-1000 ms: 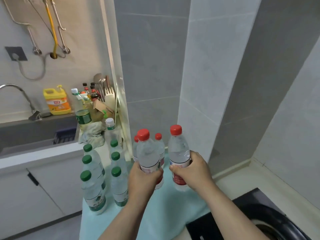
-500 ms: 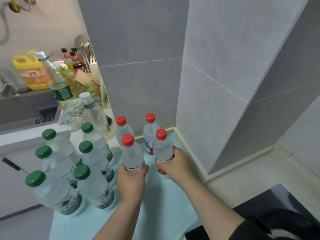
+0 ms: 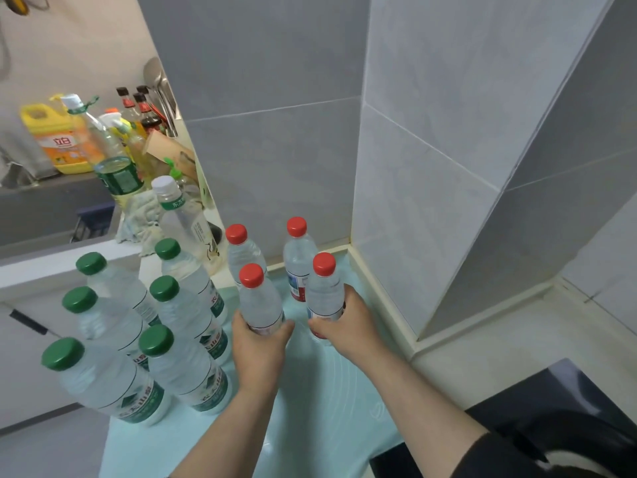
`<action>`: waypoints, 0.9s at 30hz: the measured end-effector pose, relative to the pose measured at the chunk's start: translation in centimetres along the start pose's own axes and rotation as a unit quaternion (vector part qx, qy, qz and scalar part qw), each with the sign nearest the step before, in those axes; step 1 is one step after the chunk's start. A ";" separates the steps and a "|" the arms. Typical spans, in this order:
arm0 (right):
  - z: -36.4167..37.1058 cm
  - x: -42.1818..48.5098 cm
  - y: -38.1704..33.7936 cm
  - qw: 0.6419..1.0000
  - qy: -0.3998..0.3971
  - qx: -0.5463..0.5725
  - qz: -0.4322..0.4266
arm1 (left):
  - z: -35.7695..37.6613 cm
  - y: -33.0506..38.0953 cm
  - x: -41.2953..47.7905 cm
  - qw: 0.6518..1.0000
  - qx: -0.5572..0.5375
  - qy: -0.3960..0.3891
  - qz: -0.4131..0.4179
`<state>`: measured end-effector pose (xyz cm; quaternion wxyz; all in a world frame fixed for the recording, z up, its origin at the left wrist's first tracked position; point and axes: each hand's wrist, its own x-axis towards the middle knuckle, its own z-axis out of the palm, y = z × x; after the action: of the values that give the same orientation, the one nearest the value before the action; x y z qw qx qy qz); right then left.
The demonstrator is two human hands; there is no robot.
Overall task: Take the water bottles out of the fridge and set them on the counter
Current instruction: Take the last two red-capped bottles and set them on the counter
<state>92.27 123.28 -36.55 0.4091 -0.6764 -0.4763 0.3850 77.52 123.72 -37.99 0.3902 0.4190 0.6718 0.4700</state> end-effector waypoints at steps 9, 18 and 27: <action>-2.8 -3.5 -7.4 0.991 0.063 -0.024 -0.112 | -7.0 10.3 -4.4 0.986 -0.010 -0.005 0.165; 2.3 -11.6 -23.1 0.938 -0.004 0.008 -0.346 | -25.2 19.0 -8.4 0.930 0.121 0.090 0.336; 13.1 -24.8 -37.4 0.853 -0.145 0.081 -0.494 | -48.2 23.2 -18.5 0.851 0.175 0.300 0.394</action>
<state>61.82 109.90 -3.69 0.5251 -0.2528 -0.7689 0.2631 44.24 96.61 -1.16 -0.1280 0.5480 0.6060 0.5622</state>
